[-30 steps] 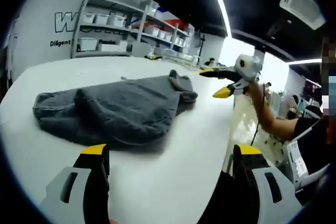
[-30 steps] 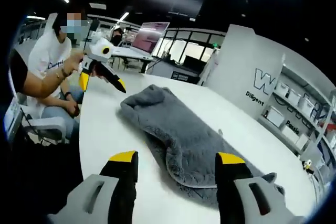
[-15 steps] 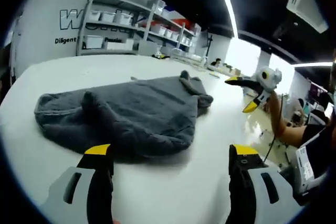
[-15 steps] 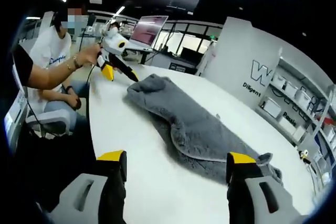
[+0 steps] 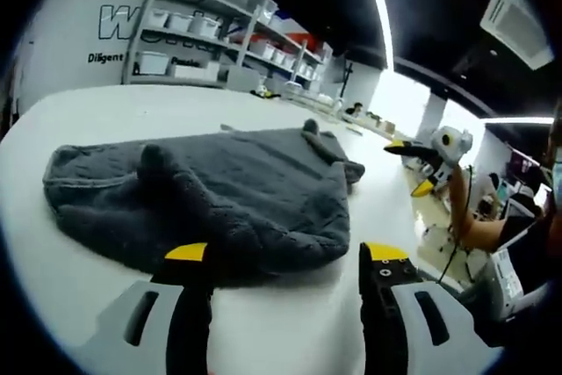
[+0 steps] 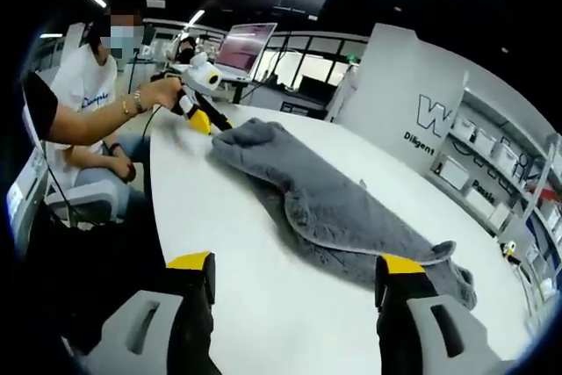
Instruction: Open the folded towel by lifting each exposed corner and separating the folded layers until the towel lies flat within the target outline without major curled edges
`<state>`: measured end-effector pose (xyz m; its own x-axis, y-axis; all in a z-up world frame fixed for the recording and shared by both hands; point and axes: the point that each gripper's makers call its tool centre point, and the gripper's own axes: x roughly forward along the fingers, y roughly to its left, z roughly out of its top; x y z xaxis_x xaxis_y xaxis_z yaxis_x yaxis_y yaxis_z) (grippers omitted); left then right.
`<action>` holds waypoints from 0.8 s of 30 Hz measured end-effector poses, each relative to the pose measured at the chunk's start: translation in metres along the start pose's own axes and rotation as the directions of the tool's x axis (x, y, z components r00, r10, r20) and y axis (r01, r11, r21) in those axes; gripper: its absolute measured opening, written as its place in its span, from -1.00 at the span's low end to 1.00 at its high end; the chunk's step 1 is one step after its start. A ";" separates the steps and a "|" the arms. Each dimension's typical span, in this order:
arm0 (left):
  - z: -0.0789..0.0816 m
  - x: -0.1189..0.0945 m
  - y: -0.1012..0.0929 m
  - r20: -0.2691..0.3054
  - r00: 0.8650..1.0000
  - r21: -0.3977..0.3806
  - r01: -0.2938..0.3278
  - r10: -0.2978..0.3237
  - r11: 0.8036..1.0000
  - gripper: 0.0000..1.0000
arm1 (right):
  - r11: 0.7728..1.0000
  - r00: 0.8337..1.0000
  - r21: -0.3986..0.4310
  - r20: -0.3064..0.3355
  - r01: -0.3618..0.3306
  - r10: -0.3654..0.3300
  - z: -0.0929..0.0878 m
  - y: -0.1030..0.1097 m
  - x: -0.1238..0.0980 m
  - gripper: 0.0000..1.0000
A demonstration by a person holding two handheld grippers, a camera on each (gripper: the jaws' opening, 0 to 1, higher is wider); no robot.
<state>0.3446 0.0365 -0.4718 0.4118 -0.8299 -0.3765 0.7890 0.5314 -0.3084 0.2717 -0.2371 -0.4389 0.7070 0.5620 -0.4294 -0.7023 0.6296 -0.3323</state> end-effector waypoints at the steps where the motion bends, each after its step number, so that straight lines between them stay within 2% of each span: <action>1: 0.001 0.000 0.001 0.006 1.000 -0.003 -0.013 0.013 1.000 0.21 | 1.000 1.000 0.000 -0.001 0.000 0.000 0.000 0.000 0.000 0.49; 6: -0.003 0.001 -0.006 0.008 1.000 0.034 -0.017 0.017 0.999 0.00 | 1.000 1.000 0.007 0.003 -0.003 0.003 -0.002 0.000 0.001 0.48; 11: 0.008 -0.007 -0.006 0.071 0.997 0.015 -0.015 0.014 1.000 -0.20 | 1.000 1.000 0.016 -0.007 -0.011 0.011 -0.008 0.003 0.002 0.45; 14: 0.014 -0.013 -0.006 0.099 0.995 0.008 -0.018 0.017 1.000 -0.25 | 1.000 1.000 0.021 -0.003 -0.009 0.009 -0.008 0.003 0.000 0.44; 17: 0.016 -0.018 -0.016 0.119 0.993 0.014 -0.012 0.010 1.000 -0.26 | 1.000 1.000 0.014 -0.001 0.001 -0.001 -0.006 0.002 -0.002 0.43; 24: 0.013 -0.031 -0.025 0.110 0.994 0.056 -0.012 0.005 0.998 -0.38 | 1.000 1.000 0.010 0.004 0.022 -0.022 -0.004 -0.003 -0.006 0.41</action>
<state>0.3180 0.0463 -0.4406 0.4637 -0.8406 -0.2799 0.8086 0.5306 -0.2542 0.2691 -0.2449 -0.4388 0.7225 0.5504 -0.4184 -0.6859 0.6468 -0.3336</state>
